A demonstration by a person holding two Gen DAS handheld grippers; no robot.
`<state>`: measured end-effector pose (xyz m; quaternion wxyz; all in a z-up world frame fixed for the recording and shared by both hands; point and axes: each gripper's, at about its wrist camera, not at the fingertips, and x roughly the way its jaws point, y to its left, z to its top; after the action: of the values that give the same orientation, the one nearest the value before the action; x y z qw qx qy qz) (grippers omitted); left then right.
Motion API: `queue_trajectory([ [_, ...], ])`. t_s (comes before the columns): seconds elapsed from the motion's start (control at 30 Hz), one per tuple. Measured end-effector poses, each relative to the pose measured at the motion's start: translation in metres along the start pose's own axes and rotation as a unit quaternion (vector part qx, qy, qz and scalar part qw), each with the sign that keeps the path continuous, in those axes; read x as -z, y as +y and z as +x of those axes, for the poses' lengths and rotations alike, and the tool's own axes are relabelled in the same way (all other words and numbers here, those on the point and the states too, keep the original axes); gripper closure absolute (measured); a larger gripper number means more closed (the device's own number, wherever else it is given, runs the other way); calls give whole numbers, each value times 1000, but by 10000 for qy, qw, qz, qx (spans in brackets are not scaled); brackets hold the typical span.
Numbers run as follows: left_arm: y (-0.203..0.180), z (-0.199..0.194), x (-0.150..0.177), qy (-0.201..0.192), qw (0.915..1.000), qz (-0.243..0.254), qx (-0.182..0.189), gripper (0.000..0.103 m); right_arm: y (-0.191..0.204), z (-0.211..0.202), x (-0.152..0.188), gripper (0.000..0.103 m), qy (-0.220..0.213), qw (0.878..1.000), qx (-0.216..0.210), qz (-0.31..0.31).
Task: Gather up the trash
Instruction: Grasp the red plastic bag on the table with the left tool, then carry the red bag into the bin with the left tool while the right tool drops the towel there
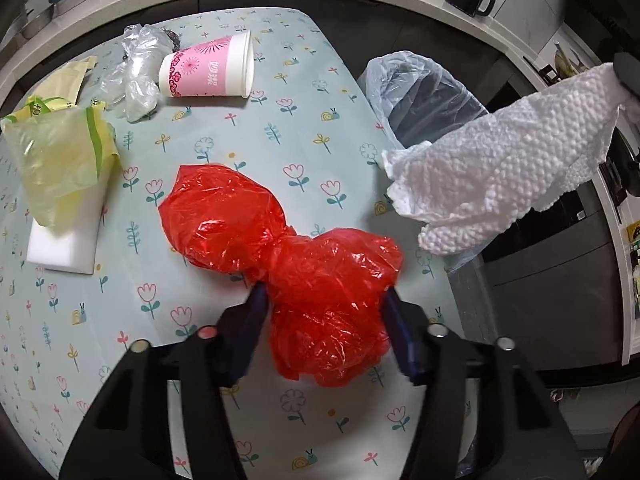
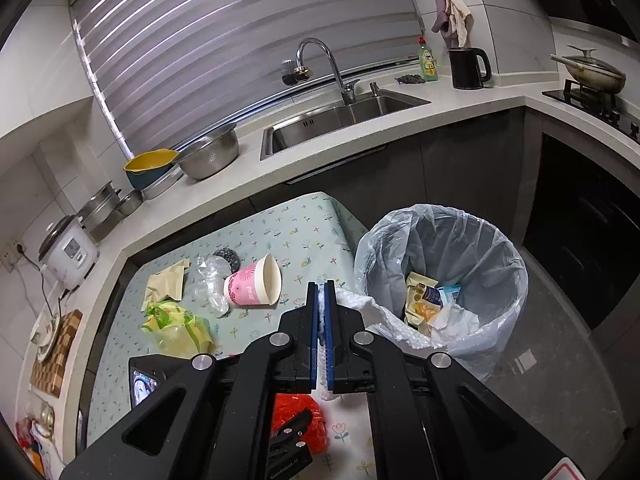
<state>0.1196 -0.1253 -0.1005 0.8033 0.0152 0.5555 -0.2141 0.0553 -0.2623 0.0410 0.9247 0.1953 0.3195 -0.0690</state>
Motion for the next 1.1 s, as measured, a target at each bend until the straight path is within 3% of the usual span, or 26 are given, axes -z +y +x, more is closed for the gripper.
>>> queue_trajectory([
  [0.03,0,-1,0,-25,10000,18,-24,66,-1,0,-1,100,-2,10000,-6,8],
  [0.13,3,-3,-1,-50,10000,47,-9,77,-2,2,-1,100,-11,10000,-31,24],
  [0.23,3,-9,-3,-145,9998,96,-29,80,-2,3,-2,100,-12,10000,-50,29],
  [0.67,-22,-39,-36,-611,9973,398,-14,81,-14,-4,-22,100,-205,9998,59,22],
  [1.1,-84,-32,-96,-858,9905,1045,236,81,-60,10,-60,100,-308,9978,593,46],
])
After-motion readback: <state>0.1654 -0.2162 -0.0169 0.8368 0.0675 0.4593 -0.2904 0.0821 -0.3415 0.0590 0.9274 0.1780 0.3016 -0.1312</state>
